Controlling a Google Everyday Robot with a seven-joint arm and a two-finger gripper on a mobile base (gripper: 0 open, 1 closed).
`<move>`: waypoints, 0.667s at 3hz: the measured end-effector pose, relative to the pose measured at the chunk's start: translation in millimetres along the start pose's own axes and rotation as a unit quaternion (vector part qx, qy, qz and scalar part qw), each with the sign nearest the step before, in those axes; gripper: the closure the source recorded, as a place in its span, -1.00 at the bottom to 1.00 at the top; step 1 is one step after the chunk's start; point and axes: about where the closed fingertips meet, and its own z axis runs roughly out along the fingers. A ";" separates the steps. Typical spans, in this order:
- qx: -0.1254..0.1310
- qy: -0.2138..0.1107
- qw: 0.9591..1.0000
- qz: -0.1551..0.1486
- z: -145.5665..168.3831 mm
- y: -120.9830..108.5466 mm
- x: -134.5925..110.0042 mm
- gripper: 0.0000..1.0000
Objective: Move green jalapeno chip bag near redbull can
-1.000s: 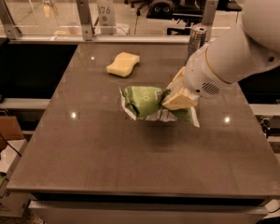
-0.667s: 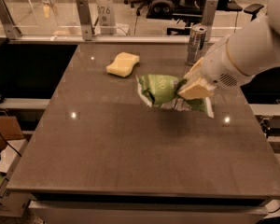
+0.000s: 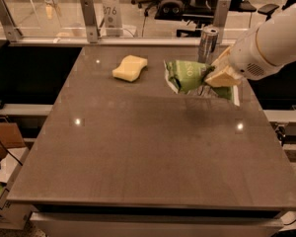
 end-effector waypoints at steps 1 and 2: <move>0.026 0.012 0.999 -0.015 7.5 -24.1 13.1 1.00; 0.047 0.023 0.998 -0.029 17.0 -49.0 31.1 1.00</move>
Offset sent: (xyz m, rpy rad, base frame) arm 0.0736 -0.0655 -0.0214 -0.1270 -0.1236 -0.0388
